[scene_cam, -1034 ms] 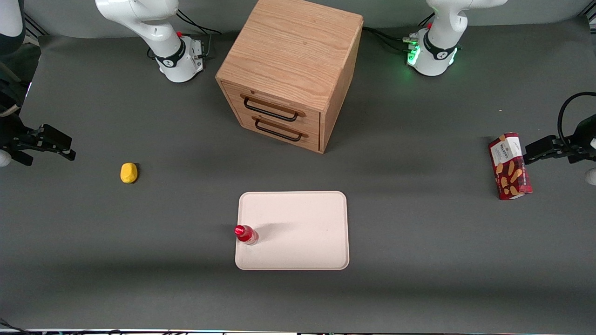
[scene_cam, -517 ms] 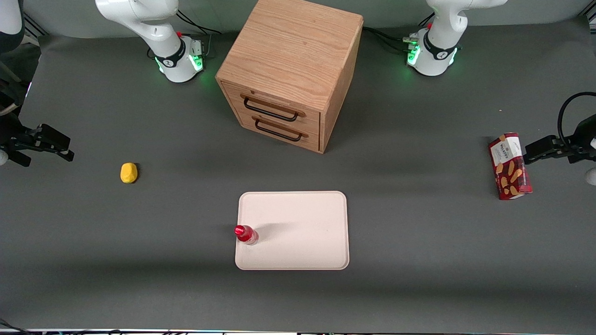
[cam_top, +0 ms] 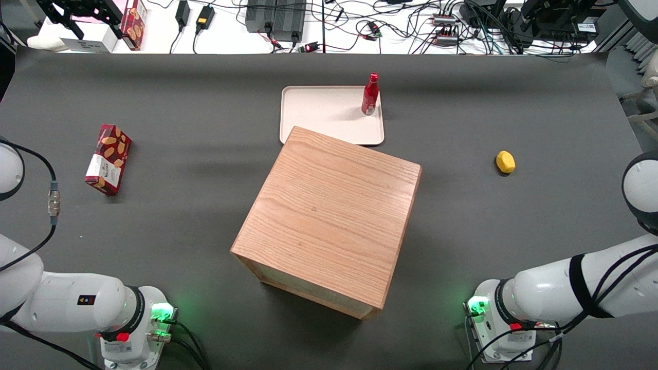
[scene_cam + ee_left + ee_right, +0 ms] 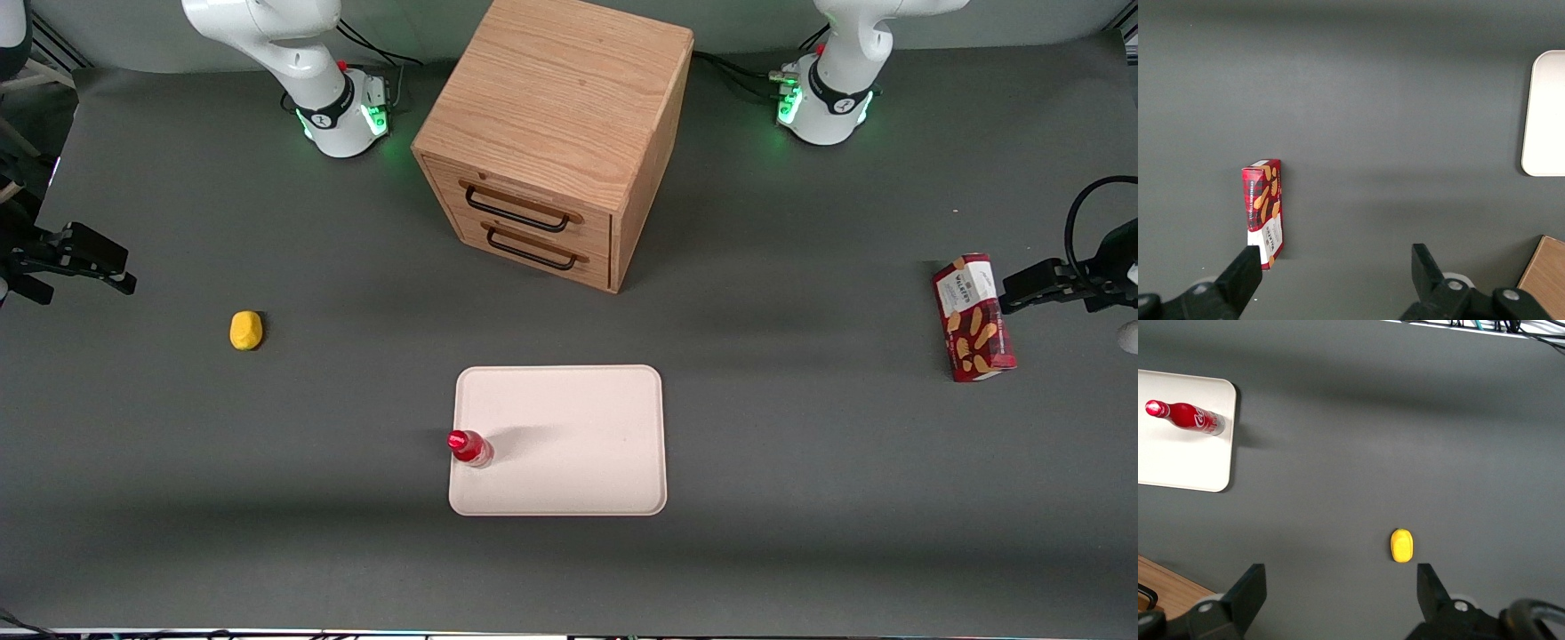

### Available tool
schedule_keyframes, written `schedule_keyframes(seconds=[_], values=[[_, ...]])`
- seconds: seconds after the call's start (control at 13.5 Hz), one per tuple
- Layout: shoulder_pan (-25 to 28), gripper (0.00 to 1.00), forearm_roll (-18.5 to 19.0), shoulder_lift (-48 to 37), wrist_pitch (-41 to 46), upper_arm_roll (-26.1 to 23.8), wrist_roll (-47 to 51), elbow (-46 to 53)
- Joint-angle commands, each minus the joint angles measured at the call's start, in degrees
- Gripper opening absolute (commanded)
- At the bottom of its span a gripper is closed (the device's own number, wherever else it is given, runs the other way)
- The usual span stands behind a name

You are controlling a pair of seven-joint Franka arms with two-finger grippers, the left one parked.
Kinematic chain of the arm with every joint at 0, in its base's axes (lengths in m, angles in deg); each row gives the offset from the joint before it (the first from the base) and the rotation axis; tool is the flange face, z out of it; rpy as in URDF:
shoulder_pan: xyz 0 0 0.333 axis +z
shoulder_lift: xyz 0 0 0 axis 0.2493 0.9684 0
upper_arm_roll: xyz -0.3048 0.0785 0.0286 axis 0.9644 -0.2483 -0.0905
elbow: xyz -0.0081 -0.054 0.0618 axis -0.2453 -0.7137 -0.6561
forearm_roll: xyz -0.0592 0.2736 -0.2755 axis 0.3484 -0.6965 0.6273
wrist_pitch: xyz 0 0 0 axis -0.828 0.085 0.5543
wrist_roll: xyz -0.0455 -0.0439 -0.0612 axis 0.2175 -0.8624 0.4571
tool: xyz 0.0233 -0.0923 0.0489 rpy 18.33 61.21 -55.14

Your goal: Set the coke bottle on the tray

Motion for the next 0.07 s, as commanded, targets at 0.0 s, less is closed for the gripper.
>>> schedule_keyframes(seconds=[0.0], values=[[0.9,1.00,-0.5,0.0,1.0,1.0,-0.2,0.8]])
